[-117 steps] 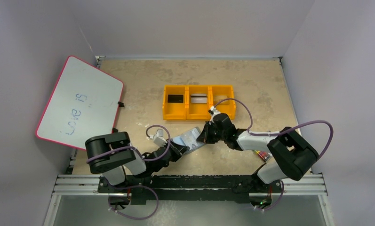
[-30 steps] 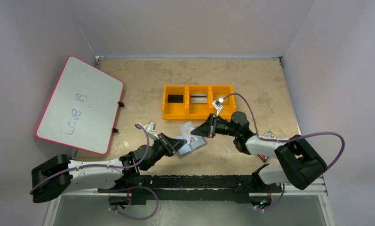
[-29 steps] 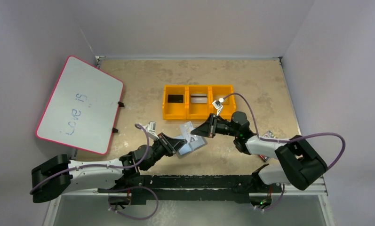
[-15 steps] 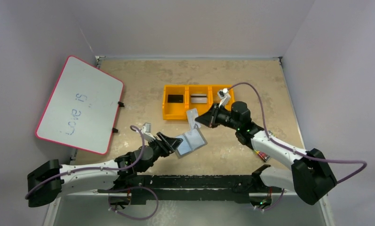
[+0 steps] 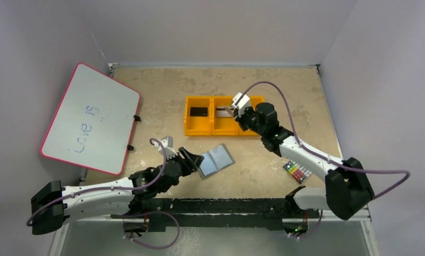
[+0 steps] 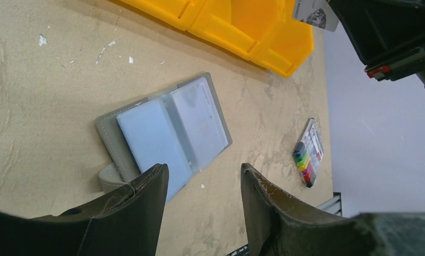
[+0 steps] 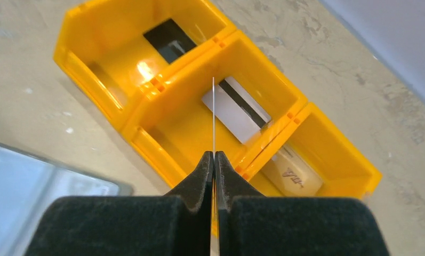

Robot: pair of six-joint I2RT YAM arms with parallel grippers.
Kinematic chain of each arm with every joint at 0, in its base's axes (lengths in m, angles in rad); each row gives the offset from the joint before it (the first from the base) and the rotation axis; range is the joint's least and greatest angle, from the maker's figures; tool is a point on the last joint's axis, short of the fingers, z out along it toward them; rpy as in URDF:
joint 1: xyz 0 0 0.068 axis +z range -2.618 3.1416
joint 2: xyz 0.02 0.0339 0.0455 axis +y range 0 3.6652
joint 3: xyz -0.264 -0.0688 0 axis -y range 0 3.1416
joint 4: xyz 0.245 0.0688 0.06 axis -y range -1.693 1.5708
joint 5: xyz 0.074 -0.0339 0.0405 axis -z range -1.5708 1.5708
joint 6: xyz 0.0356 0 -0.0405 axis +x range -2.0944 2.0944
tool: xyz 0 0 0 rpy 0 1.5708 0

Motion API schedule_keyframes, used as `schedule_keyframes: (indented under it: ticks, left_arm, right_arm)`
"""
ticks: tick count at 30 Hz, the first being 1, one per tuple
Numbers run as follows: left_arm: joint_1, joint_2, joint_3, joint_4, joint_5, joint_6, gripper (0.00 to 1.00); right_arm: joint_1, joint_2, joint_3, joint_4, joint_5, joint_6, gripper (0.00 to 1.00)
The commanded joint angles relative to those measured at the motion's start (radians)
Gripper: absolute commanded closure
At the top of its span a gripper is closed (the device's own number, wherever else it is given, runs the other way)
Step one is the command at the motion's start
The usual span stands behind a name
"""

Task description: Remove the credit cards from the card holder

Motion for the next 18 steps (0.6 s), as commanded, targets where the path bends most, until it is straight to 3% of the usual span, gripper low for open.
schedule_keyframes:
  ticks: [1,6,11,18]
  left_arm:
    - [-0.005,-0.003,0.055,-0.064,-0.033,0.031,0.48]
    - [-0.004,-0.024,0.076,-0.128,-0.043,0.044,0.48]
    - [-0.005,-0.054,0.091,-0.189,-0.065,0.055,0.48]
    - [-0.005,-0.102,0.096,-0.24,-0.079,0.059,0.48]
  right_arm:
    - [0.012,0.075,0.078,0.015,0.022,-0.309,1.0]
    - [0.017,0.197,0.149,-0.038,0.038,-0.468,1.0]
    - [0.024,0.252,0.156,0.043,0.052,-0.536,1.0]
    - [0.045,0.401,0.235,0.021,0.153,-0.659,1.0]
